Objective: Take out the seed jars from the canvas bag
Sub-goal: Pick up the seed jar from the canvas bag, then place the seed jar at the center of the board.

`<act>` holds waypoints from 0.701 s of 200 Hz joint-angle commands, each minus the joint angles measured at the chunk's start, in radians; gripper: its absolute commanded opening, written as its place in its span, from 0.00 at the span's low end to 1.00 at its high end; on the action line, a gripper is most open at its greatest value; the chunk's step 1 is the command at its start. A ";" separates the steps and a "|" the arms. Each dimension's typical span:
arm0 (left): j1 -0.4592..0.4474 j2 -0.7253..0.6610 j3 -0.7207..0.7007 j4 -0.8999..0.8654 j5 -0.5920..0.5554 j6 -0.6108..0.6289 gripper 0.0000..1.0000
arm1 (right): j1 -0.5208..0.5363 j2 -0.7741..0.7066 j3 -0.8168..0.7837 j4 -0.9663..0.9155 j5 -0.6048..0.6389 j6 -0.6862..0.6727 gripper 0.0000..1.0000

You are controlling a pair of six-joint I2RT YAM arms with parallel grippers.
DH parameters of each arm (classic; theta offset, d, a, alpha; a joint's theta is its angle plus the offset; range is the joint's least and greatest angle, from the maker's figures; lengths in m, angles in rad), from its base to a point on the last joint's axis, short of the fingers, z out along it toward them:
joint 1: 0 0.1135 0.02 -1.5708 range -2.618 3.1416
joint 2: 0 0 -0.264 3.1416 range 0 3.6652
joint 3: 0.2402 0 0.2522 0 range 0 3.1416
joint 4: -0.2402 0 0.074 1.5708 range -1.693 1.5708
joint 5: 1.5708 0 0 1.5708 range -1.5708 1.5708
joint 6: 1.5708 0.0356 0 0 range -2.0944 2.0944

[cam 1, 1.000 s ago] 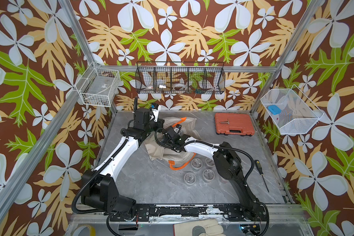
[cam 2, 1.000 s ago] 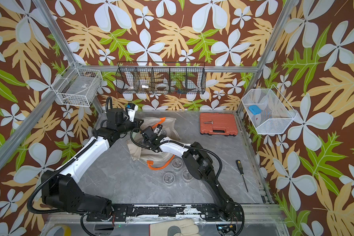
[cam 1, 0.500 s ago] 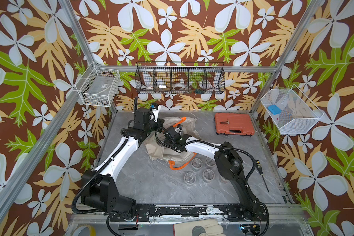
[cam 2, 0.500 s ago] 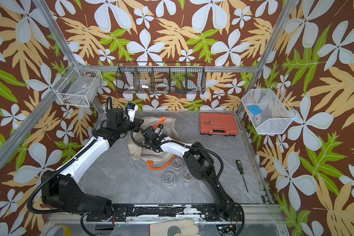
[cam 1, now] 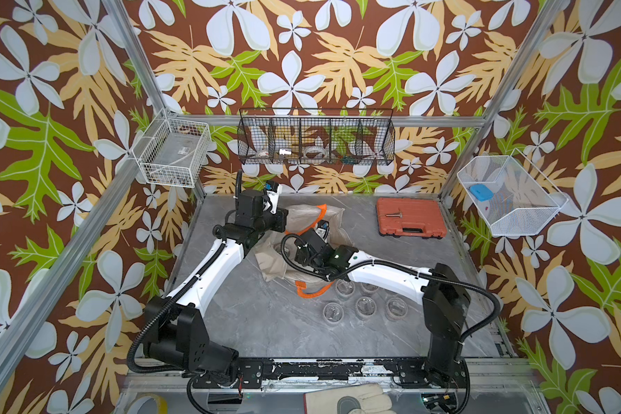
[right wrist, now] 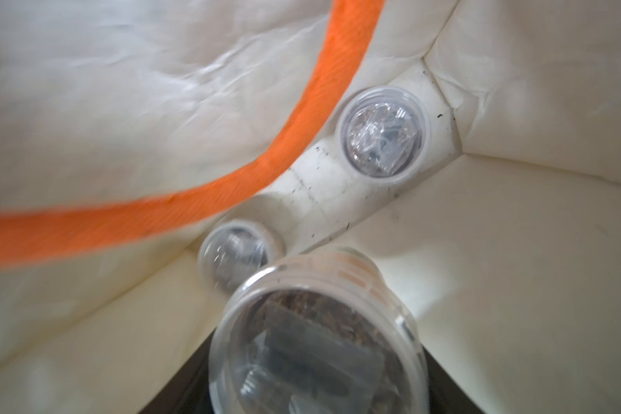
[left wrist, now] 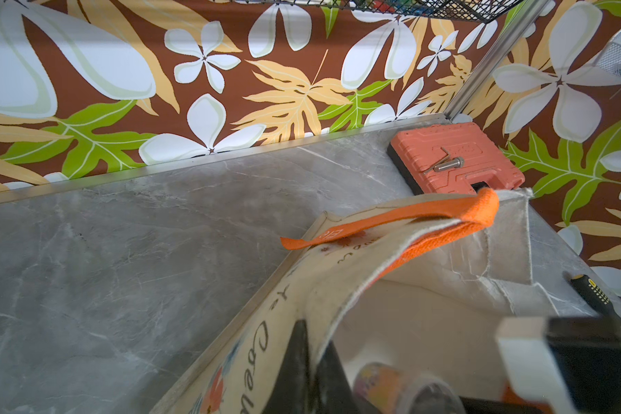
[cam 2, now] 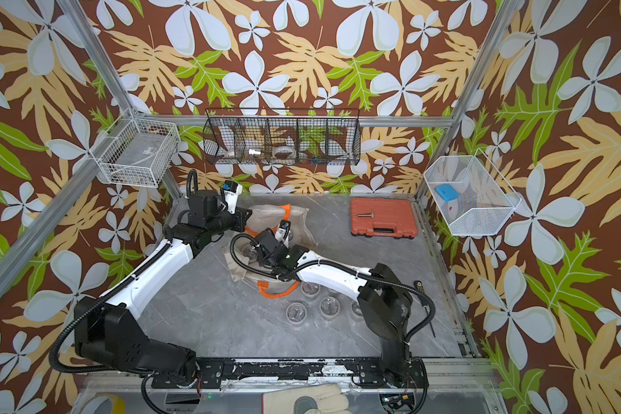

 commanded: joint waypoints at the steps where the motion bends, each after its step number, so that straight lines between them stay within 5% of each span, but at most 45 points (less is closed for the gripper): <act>1: 0.001 0.005 -0.001 0.035 -0.006 0.004 0.00 | 0.017 -0.103 -0.050 -0.018 0.053 -0.028 0.67; 100: 0.000 0.013 -0.003 0.033 -0.013 0.006 0.00 | -0.041 -0.582 -0.232 -0.255 0.112 -0.144 0.66; 140: 0.000 0.018 -0.001 0.030 -0.013 0.006 0.00 | -0.265 -0.725 -0.343 -0.264 -0.063 -0.183 0.67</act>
